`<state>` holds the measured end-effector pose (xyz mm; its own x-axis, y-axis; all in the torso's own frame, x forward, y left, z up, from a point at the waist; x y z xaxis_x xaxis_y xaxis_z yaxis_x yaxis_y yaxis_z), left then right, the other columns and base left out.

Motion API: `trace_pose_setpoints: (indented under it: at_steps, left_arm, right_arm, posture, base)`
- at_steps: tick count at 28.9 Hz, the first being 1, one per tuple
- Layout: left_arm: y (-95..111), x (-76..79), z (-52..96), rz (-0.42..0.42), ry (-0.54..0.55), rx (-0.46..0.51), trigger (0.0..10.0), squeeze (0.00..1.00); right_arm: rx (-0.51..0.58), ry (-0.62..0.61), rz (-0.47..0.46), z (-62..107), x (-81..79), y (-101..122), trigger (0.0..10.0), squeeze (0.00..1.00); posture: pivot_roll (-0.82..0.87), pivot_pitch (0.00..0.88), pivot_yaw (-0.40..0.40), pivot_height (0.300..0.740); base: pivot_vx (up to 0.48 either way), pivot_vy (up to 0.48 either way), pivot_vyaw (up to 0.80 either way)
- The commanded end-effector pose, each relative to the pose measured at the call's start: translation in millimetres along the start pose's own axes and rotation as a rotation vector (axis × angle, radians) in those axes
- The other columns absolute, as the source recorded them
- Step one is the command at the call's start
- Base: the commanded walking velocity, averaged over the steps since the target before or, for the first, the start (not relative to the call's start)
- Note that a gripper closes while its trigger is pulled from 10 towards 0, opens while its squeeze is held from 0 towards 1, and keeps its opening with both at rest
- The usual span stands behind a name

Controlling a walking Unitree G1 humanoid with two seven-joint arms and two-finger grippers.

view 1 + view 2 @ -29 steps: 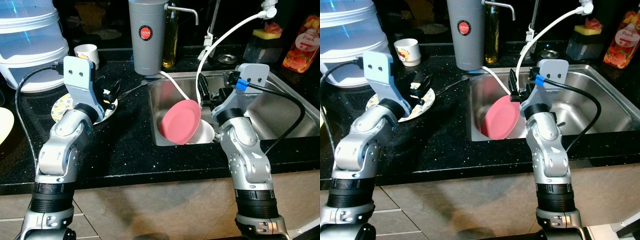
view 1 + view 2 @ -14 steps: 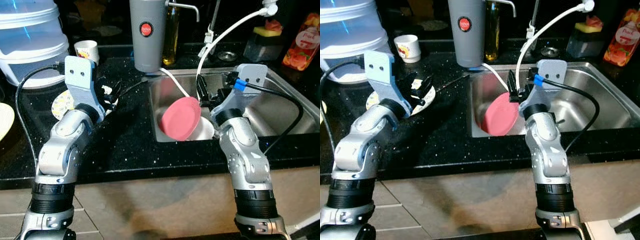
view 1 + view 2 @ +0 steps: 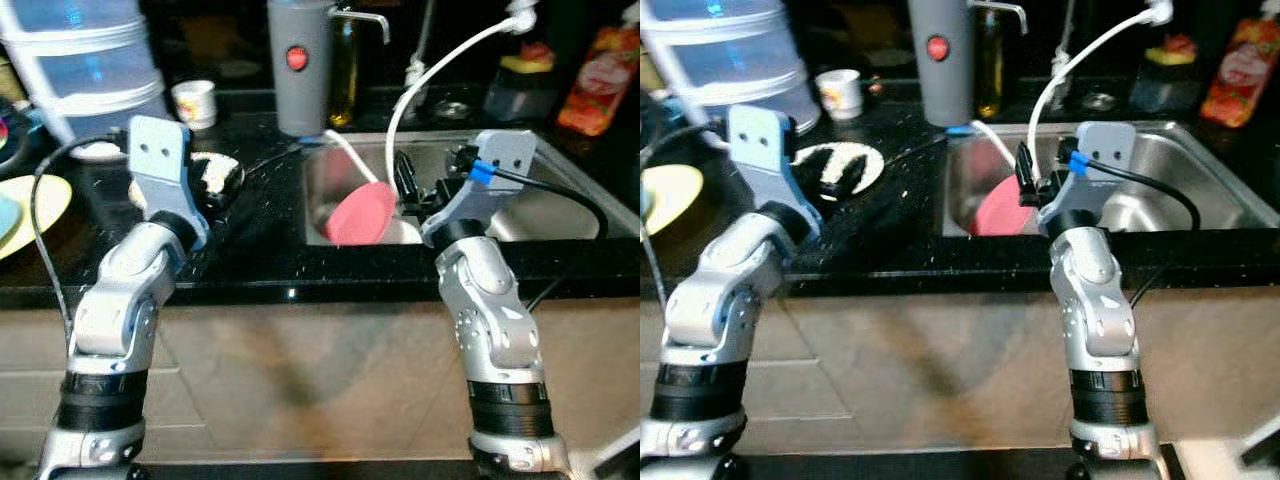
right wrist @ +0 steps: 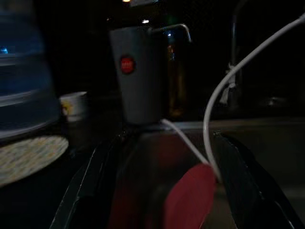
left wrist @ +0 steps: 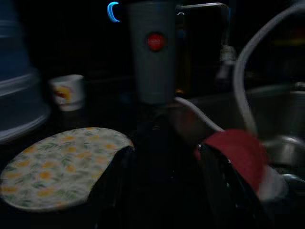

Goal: Kitchen organization

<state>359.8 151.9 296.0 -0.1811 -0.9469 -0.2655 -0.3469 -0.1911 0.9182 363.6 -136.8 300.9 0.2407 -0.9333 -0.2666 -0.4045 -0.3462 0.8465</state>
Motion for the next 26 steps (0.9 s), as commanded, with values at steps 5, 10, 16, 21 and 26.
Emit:
trace_pose_setpoints:
  at_steps: [5, 10, 16, 21, 26]
  left_arm:
    - [-4, 1.4, 1.9, 0.001, -0.008, -0.021, 10.0, 0.0]
    - [-21, 7.4, 7.7, 0.058, -0.033, -0.081, 10.0, 0.0]
    - [-37, 9.4, 14.9, 0.1, -0.033, -0.134, 10.0, 0.0]
    - [-53, 11.9, 22.7, 0.112, -0.036, -0.195, 10.0, 0.0]
    - [-78, 19.4, 34.4, 0.066, -0.056, -0.275, 10.0, 0.0]
  right_arm:
    - [0.003, 0.012, -0.009, 0.7, -3.9, 3, 10.0, 0.0]
    - [-0.008, 0.015, -0.012, 2.1, -5.7, 1, 10.0, 0.0]
    - [-0.023, 0.017, -0.015, 4.5, -7.5, -2, 10.0, 0.0]
    - [-0.039, 0.017, -0.02, 7.6, -8.5, -5, 10.0, 0.0]
    - [-0.114, 0.002, -0.01, 13.7, -2.9, -23, 10.0, 0.0]
  posture:
    - [0.01, 0.129, 0.009, 0.74]
    - [0.0, 0.126, 0.005, 0.74]
    - [0.0, 0.126, 0.002, 0.74]
    - [-0.01, 0.123, -0.007, 0.74]
    - [-0.01, 0.121, -0.01, 0.74]
  base:
    - [-0.22, 0.0, 0.0]
    - [0.0, 0.0, 0.0]
    - [0.0, 0.0, 0.0]
    - [0.0, 0.0, 0.0]
    - [0.0, 0.0, 0.0]
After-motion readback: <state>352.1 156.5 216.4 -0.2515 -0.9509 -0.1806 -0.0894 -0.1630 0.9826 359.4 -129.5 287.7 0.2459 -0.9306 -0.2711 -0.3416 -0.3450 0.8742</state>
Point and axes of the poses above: a point about 5 cm out from each wrist's last joint towards the gripper, its own z axis pointing back from the gripper into the wrist, its own y axis along the axis of the wrist's last joint, x = y × z, the point moved 3 cm from there along -z, pointing out of the wrist towards the gripper, and after that the axes turned 13 degrees about -z, right-handed, at the moved point
